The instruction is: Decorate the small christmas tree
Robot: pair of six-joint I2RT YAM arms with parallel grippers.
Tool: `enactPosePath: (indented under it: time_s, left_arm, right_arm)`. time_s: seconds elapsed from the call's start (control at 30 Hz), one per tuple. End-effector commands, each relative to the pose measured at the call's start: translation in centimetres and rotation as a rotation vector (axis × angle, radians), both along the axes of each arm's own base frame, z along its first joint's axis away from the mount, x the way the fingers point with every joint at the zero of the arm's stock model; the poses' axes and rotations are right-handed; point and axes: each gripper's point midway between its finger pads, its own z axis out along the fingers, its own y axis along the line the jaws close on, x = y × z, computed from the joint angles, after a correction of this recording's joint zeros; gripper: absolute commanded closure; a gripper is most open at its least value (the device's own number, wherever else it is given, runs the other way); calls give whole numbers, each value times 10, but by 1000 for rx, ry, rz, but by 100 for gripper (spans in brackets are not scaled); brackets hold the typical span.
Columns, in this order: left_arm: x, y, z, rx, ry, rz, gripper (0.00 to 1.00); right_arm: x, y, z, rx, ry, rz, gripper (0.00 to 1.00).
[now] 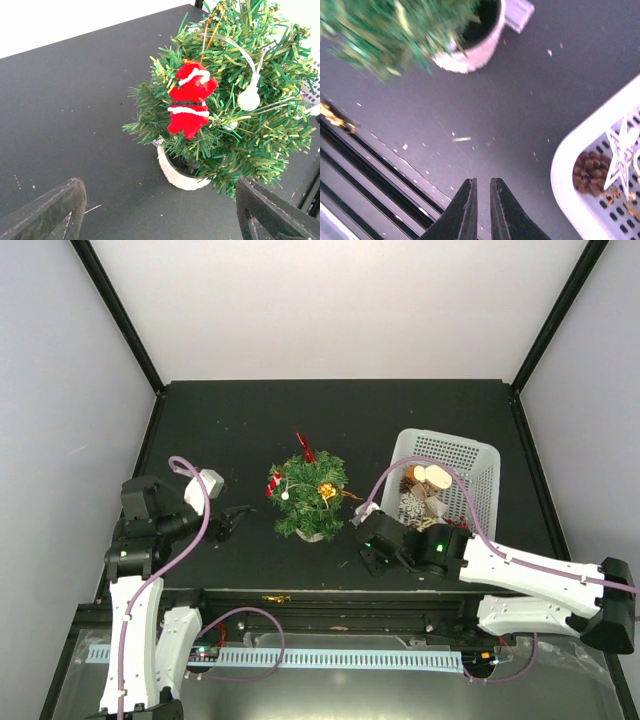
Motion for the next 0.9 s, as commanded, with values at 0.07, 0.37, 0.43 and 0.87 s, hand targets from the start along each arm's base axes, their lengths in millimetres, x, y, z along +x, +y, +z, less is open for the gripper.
enactPosePath:
  time_s: [0.07,0.37,0.43,0.87]
  left_arm:
    - [1,-1,8,-3,-29,-19,18]
    - [4,0,8,-5,-21,-15,18]
    - [5,0,8,-5,-12,-13,18]
    - [18,0,5,-31,53,-23,18]
  right_arm:
    - [24,-24,2,48,-12,-195,89]
    - [125,-90,-6,155,95,-563,74]
    - [146,-106,-20,149,144,-651,73]
    - [155,-191,-87,79,210,-1043,49]
